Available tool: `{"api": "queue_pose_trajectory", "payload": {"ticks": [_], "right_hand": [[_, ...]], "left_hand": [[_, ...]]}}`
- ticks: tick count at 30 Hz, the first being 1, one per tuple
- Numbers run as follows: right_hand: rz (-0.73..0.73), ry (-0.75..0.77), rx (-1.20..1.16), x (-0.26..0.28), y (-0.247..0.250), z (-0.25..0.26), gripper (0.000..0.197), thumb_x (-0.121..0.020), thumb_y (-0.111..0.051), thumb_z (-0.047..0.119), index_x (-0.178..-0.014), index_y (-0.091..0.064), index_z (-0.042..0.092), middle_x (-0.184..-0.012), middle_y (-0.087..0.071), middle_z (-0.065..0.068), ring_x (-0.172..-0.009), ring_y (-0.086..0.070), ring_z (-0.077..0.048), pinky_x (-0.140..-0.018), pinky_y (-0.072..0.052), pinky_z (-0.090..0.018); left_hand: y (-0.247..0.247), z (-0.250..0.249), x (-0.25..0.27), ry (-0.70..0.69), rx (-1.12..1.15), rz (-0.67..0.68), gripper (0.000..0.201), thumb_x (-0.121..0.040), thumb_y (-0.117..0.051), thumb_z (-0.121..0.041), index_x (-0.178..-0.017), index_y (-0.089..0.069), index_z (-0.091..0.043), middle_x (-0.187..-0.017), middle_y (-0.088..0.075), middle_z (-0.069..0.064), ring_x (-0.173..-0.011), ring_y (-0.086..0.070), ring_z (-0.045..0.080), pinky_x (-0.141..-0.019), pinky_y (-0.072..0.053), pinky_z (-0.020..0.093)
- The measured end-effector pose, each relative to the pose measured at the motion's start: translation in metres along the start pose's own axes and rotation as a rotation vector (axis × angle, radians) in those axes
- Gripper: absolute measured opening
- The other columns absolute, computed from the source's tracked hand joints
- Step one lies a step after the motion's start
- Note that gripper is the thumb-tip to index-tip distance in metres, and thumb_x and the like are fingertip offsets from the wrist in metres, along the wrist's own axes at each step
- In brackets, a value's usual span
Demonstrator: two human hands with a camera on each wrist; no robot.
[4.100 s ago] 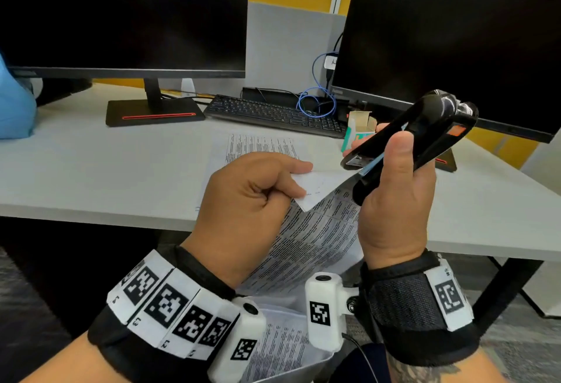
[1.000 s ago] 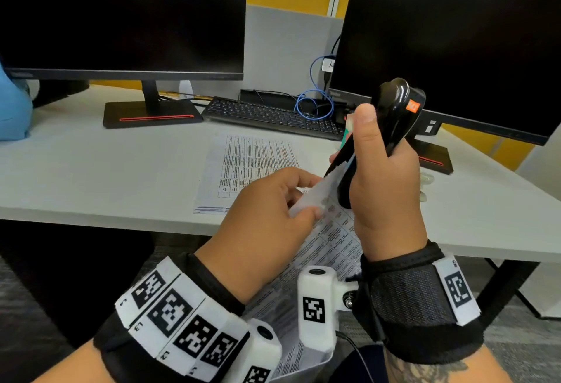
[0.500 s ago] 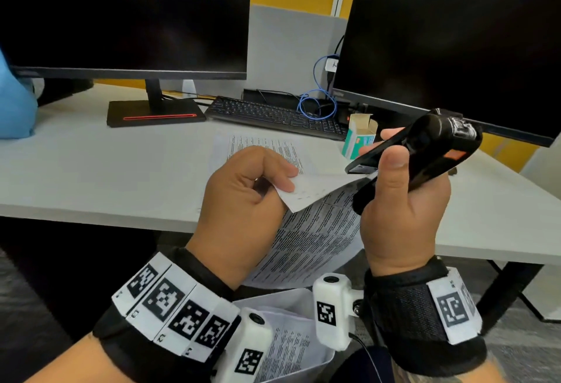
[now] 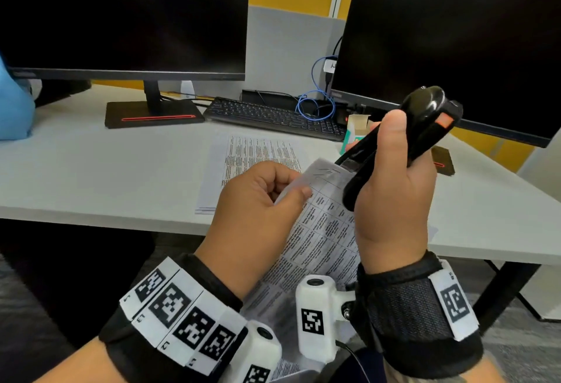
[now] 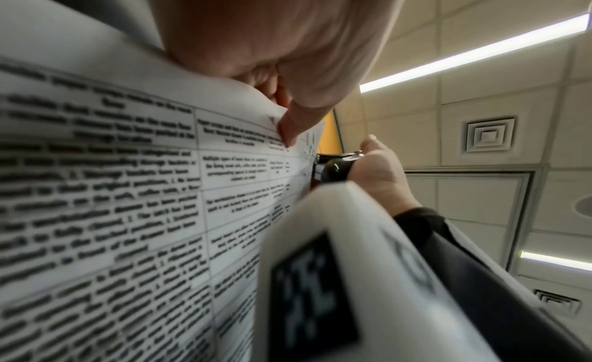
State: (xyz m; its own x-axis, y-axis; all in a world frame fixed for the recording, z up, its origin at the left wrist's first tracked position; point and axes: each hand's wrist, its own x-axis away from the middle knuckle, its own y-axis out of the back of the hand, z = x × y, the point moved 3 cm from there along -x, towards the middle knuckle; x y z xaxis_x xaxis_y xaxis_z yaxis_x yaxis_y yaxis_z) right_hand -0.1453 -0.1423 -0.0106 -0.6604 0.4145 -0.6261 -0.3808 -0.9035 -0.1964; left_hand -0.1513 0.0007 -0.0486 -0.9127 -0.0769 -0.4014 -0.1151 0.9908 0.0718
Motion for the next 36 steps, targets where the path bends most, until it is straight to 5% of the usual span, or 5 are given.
{"api": "queue_pose_trajectory", "payload": {"ticks": [4,16,21,28,36], "right_hand": [[0.03,-0.09,-0.002,-0.002,-0.004,-0.002,0.04,-0.082,-0.051,0.063,-0.084,-0.061,0.025,-0.077,-0.066,-0.008,-0.08,-0.067,-0.024,-0.074,-0.054,-0.035],[-0.003,-0.062,0.018,-0.005,-0.003,0.002,0.041,-0.084,-0.051,0.061,-0.074,-0.055,0.021,-0.061,-0.053,0.007,-0.062,-0.058,-0.015,-0.062,-0.049,-0.029],[0.118,-0.114,0.04,-0.008,-0.006,-0.002,0.043,-0.078,-0.053,0.068,-0.073,-0.056,0.026,-0.061,-0.057,0.01,-0.063,-0.062,-0.012,-0.065,-0.053,-0.033],[0.014,-0.174,-0.069,-0.023,0.015,-0.005,0.042,-0.085,-0.05,0.062,-0.089,-0.062,0.021,-0.08,-0.064,0.003,-0.081,-0.067,-0.014,-0.075,-0.054,-0.03],[-0.034,-0.216,-0.044,-0.031,0.03,-0.011,0.045,-0.081,-0.049,0.064,-0.095,-0.063,0.023,-0.09,-0.067,0.004,-0.096,-0.068,-0.02,-0.084,-0.055,-0.035]], "left_hand": [[-0.004,0.001,0.002,0.014,0.02,0.002,0.011,-0.083,-0.074,-0.015,-0.076,-0.069,-0.021,-0.073,-0.071,0.001,-0.069,-0.068,0.021,-0.063,-0.056,0.032],[-0.01,-0.004,0.006,-0.018,0.024,0.032,0.012,-0.082,-0.074,-0.015,-0.075,-0.068,-0.023,-0.072,-0.069,-0.003,-0.065,-0.061,0.009,-0.062,-0.051,0.019],[-0.014,-0.005,0.004,-0.022,-0.065,0.246,0.024,-0.084,-0.07,-0.009,-0.095,-0.066,-0.031,-0.084,-0.073,-0.005,-0.077,-0.069,0.017,-0.072,-0.059,0.037],[0.016,0.002,-0.01,-0.221,-0.037,0.011,0.044,-0.064,-0.064,0.027,-0.053,-0.062,-0.015,-0.082,-0.069,-0.001,-0.083,-0.063,0.005,-0.074,-0.05,0.017],[0.017,0.006,-0.012,-0.312,-0.054,0.028,0.047,-0.063,-0.062,0.028,-0.053,-0.061,-0.017,-0.082,-0.067,-0.001,-0.082,-0.062,0.005,-0.074,-0.048,0.017]]}}
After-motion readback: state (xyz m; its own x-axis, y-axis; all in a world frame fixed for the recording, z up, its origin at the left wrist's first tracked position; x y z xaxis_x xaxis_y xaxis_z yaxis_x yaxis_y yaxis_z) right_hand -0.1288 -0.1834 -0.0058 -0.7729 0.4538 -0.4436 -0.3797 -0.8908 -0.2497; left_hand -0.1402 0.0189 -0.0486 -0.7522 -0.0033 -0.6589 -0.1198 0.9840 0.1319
